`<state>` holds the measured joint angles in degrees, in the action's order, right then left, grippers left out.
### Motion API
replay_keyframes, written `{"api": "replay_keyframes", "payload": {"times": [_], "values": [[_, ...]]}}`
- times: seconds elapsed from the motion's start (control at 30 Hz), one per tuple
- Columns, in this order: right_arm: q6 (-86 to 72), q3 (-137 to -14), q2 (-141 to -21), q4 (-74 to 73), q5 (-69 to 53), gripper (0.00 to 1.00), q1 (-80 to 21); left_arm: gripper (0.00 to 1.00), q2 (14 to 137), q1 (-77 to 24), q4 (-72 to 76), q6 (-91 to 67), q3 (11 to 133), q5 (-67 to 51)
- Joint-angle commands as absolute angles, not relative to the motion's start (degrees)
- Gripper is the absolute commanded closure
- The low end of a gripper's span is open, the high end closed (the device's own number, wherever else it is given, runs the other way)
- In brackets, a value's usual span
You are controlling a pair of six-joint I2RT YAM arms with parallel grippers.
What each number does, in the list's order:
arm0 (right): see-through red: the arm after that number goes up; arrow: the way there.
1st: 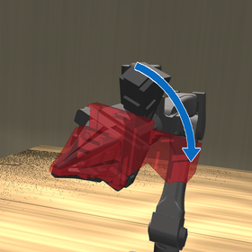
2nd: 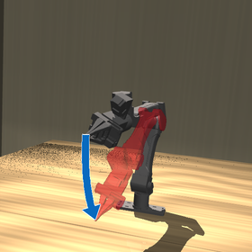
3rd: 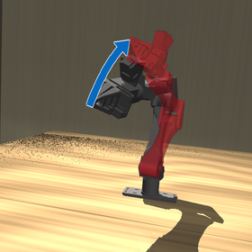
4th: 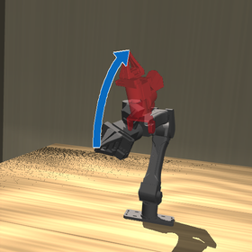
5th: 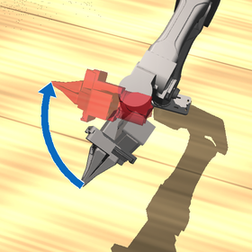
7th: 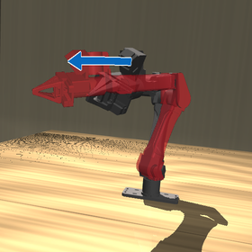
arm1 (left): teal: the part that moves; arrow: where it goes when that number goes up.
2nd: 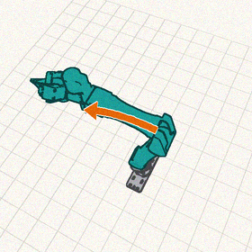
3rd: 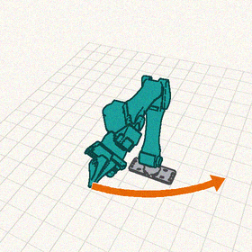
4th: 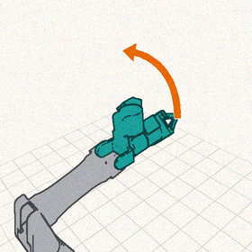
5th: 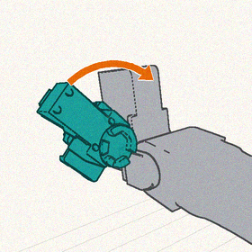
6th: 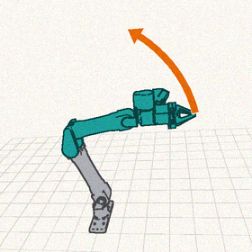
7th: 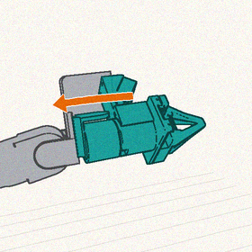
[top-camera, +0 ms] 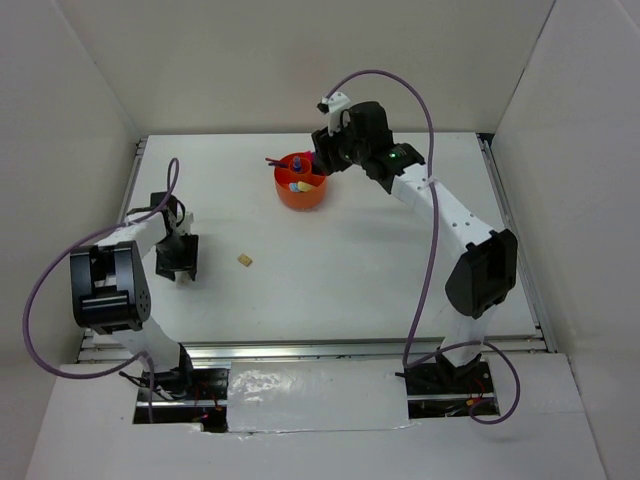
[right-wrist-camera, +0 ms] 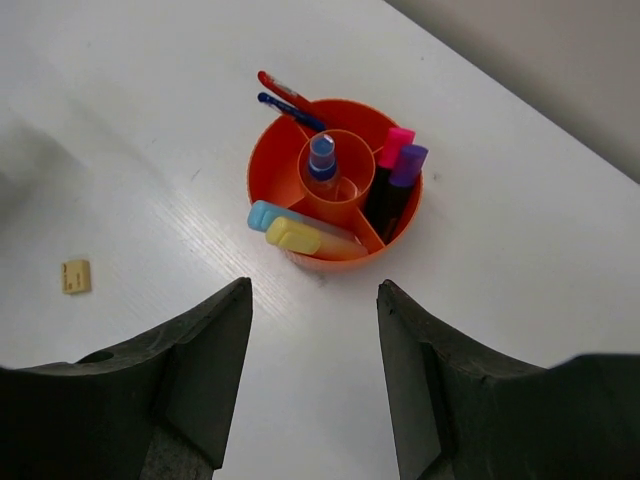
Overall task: Sort the stationery into containers
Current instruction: Pick up the stationery from the center of the board.
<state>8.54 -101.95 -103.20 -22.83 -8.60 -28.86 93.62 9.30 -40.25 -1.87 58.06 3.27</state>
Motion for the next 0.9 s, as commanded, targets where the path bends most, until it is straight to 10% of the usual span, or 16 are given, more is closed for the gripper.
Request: {"api": "replay_keyframes", "payload": {"times": [0.0,0.7,0.87], "values": [[7.56,-100.02,-99.59,-22.94,-9.84,0.4,-28.13,0.37,96.23,10.11,-40.08,-2.2,60.91,3.87],[6.59,-95.63,-97.03,-21.88,-11.25,0.41,-26.81,0.86,106.7,8.44,-44.03,-2.2,69.95,0.53],[6.24,-94.31,-95.89,-21.62,-11.34,0.41,-26.46,1.0,102.14,7.74,-43.34,-2.9,76.36,-18.13]]}}
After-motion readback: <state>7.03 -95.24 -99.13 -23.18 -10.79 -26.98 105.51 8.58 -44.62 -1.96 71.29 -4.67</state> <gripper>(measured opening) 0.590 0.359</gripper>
